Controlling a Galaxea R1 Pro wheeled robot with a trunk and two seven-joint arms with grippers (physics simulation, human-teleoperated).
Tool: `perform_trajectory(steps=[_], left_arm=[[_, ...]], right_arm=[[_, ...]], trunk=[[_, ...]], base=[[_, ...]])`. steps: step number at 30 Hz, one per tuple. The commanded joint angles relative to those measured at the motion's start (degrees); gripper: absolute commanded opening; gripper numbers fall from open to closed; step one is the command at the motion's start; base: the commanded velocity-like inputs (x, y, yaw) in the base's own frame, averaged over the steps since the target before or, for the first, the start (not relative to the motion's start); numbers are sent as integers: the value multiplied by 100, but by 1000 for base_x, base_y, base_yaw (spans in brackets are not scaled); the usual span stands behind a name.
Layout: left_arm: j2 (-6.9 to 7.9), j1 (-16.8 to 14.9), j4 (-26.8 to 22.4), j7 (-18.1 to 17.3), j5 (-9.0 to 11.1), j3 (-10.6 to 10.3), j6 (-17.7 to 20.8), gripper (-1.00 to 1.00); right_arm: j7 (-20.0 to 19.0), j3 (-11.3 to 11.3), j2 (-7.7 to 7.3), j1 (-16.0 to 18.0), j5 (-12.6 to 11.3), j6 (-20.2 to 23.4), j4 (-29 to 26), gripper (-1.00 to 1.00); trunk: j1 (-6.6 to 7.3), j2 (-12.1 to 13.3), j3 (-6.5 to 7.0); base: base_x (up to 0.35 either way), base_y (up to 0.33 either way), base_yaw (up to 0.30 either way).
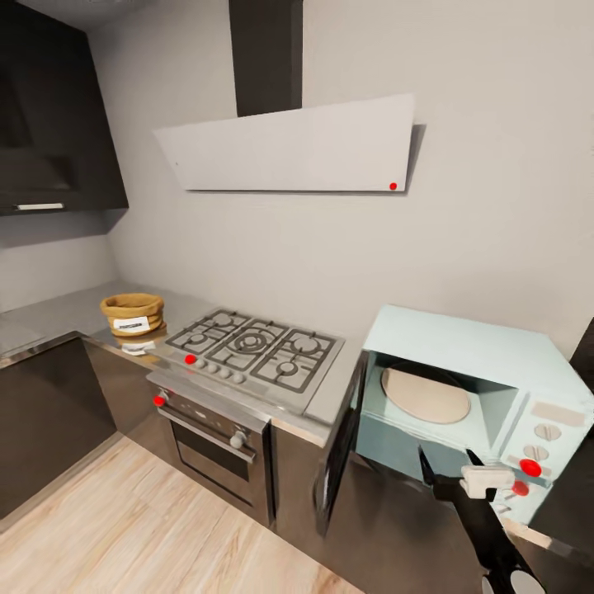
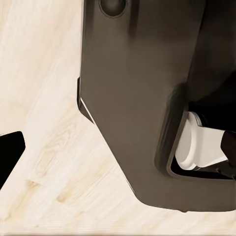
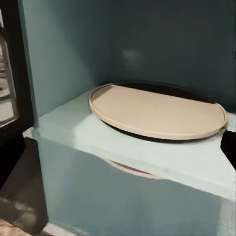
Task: In the kitchen, take the popcorn bag from the countertop, put it into the microwave, and heat it until the popcorn is cooked so the cooked popcorn ends up inside the bag.
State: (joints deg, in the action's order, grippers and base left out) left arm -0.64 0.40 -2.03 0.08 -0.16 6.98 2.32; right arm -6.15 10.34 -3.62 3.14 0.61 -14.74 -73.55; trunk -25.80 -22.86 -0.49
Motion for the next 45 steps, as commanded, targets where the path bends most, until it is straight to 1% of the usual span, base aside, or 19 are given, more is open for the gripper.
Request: perform_trajectory(steps=[1, 3, 8, 10, 13, 16, 17, 19, 21, 27, 28, 29, 30, 31, 32, 33, 35, 37, 45], left_arm=[[-2, 4, -17, 1, -2, 41, 24, 100], [1, 4, -17, 1, -2, 41, 23, 100], [3, 4, -17, 1, -2, 41, 23, 100], [3, 4, -17, 1, -2, 44, 23, 100], [3, 4, -17, 1, -2, 49, 23, 100], [10, 4, -17, 1, -2, 49, 23, 100], [20, 4, -17, 1, 3, 49, 23, 100], [28, 4, -17, 1, 6, 50, 23, 100], [39, 4, -17, 1, 7, 50, 19, 100], [46, 4, -19, 1, 7, 57, 15, 100], [46, 4, -18, 1, 7, 58, 15, 100], [47, 4, -20, 1, 7, 58, 13, 100], [45, 4, -22, 1, 7, 58, 10, 100], [41, 4, -23, 1, 7, 54, 8, 100], [39, 4, -24, 1, 7, 56, 7, 100], [39, 4, -25, 1, 7, 54, 6, 100], [38, 4, -25, 1, 7, 52, 6, 100], [38, 4, -26, 1, 7, 52, 6, 100], [48, 4, -25, 1, 7, 51, 6, 100]], right_arm=[[-35, 16, 1, 2, 3, -18, 43, 100], [-35, 19, 1, 2, 2, -19, 125, 100], [-35, 21, 1, 2, 1, -32, 737, 100], [-35, 21, 1, 2, 1, -34, 807, 100], [-35, 13, 1, 2, 1, -37, 1144, 100], [-38, 12, 1, 2, 5, -37, 1668, 100], [-43, 8, 1, 2, 9, -42, 2394, 100], [-43, -4, 1, 2, 11, -41, 2977, 100], [-51, -30, 13, 2, 18, -42, 3789, 100], [-53, -72, 20, 2, 26, -46, 4855, 100], [-53, -117, 28, 2, 30, -55, 5024, 100], [-48, -383, 48, 1, 34, -77, 5284, 100], [-47, -533, 61, 2, 35, -82, 5374, 100], [-42, -855, 97, 2, 35, -87, 5509, 100], [-34, -1059, 142, 2, 34, -88, 5562, 100], [-18, -1159, 161, 2, 32, -89, 5584, 100], [32, -1271, 182, 2, 29, -90, 5620, 100], [82, -1316, 191, 2, 28, -90, 5638, 100], [138, -1345, 195, 2, 27, -90, 5650, 100]], trunk=[[2, -6, -5], [2, -6, -5], [2, -6, -5], [2, -6, -5], [2, -6, -5], [2, -6, -5], [2, -6, -5], [2, -6, -5], [2, -6, -5], [2, -6, -5], [2, -6, -5], [2, -6, -5], [2, -6, -5], [2, -6, -5], [2, -6, -5], [2, -6, -5], [2, -6, -5], [2, -6, -5], [2, -6, -5]], base=[[-337, 0, 0], [-338, 0, 0], [-340, 58, 0], [-339, 100, 0], [-323, 136, 0], [-296, 174, 0], [-247, 226, 0], [-197, 244, 0], [-61, 280, 0], [13, 296, 138], [68, 299, 234], [62, 188, 250], [40, 121, 253], [16, 49, 257], [8, 25, 259], [5, 16, 260], [3, 8, 260], [1, 3, 260], [0, 20, 261]])
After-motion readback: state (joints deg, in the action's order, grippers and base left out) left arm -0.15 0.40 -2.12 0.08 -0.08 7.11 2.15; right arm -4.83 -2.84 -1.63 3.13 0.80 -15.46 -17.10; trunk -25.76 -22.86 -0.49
